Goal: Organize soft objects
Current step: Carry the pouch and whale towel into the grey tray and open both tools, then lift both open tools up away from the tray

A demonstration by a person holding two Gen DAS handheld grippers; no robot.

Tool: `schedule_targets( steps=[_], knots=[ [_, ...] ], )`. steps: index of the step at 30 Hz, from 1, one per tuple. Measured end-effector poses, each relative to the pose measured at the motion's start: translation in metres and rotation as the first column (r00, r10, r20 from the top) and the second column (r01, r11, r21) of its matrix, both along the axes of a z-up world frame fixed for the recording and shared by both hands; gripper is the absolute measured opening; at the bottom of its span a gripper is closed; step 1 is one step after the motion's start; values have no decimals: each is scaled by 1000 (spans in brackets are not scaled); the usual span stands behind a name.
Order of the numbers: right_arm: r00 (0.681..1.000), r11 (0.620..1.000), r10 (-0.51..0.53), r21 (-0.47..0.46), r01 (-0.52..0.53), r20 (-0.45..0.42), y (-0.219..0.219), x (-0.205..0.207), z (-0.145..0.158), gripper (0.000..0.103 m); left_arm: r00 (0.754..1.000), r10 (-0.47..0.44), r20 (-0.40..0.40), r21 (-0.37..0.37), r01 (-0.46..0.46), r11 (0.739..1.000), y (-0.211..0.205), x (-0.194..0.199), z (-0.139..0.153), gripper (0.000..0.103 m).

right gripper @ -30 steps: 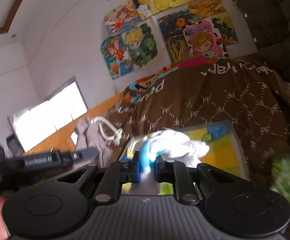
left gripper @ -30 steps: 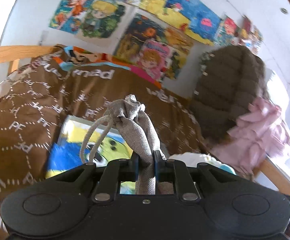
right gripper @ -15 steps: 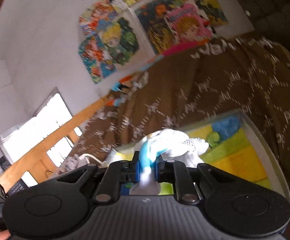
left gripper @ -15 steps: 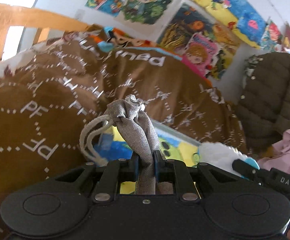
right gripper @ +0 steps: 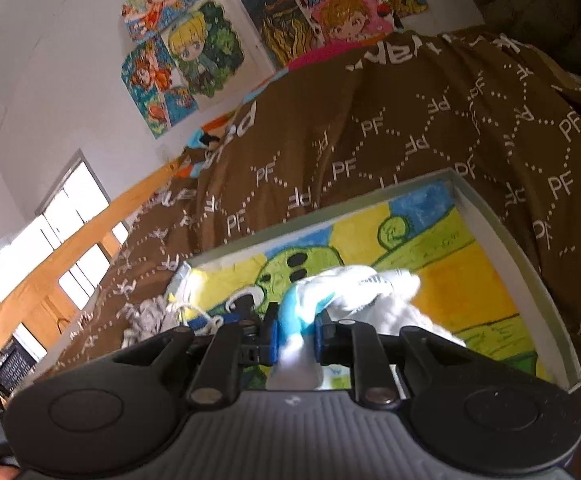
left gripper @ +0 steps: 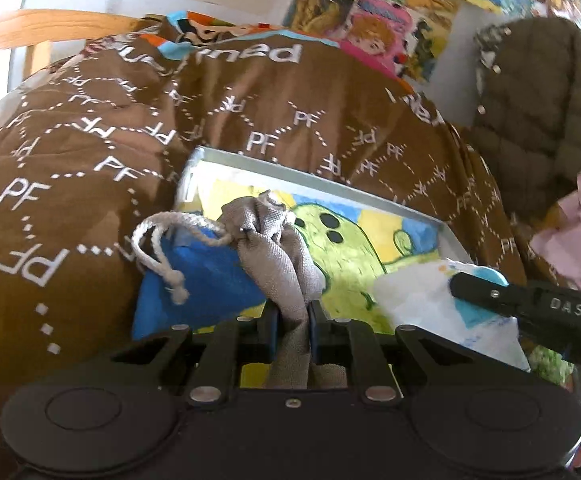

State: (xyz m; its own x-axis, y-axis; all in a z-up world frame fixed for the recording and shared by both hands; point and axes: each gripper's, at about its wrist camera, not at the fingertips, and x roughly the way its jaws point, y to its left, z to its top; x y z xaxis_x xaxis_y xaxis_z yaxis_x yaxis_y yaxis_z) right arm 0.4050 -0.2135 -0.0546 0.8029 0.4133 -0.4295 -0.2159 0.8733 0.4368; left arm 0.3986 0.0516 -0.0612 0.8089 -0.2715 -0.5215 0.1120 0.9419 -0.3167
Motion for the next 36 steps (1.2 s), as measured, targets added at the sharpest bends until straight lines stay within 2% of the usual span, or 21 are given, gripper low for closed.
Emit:
schedule_targets(
  steps=[7, 8, 10, 12, 17, 20, 22, 24, 26, 33, 36],
  knots=[
    [999, 998, 18, -51, -21, -42, 4, -4, 0, 33, 1000, -4, -18, -10, 3, 1000, 0, 0, 1, 23],
    [999, 998, 18, -63, -21, -44, 5, -6, 1, 35, 1000, 0, -24, -16, 0, 1000, 1, 0, 2, 27],
    [999, 997, 21, -69, -24, -47, 4, -8, 4, 41, 999, 7, -35, -13, -8, 1000, 0, 0, 5, 32],
    [999, 998, 16, -65, -19, -46, 1, -11, 7, 53, 999, 21, -50, -2, -21, 1000, -1, 0, 7, 35],
    [999, 998, -5, -66, 2, -49, -7, -19, 19, 67, 994, 35, -102, -9, -36, 999, -1, -2, 15, 47],
    [999, 997, -21, -70, 18, -33, -14, -28, 28, 76, 994, 49, -96, -3, -50, 999, -5, -10, 24, 47],
    [999, 996, -38, -76, 37, -13, -18, -35, 35, 81, 996, 53, -65, -2, -54, 999, -8, -18, 35, 49],
    [998, 995, -54, -84, 55, 13, -22, -43, 44, 85, 998, 61, -14, -5, -61, 998, -10, -28, 47, 60],
    [997, 994, -61, -86, 64, 43, -26, -55, 53, 89, 997, 71, 41, 1, -71, 998, -13, -40, 61, 65],
    [985, 991, -55, -115, 75, 165, -32, -96, 86, 103, 979, 87, 183, 48, -97, 994, -21, -87, 100, 75],
    [973, 986, -49, -146, 83, 226, -28, -119, 100, 103, 972, 84, 220, 71, -101, 992, -27, -108, 112, 75]
  ],
)
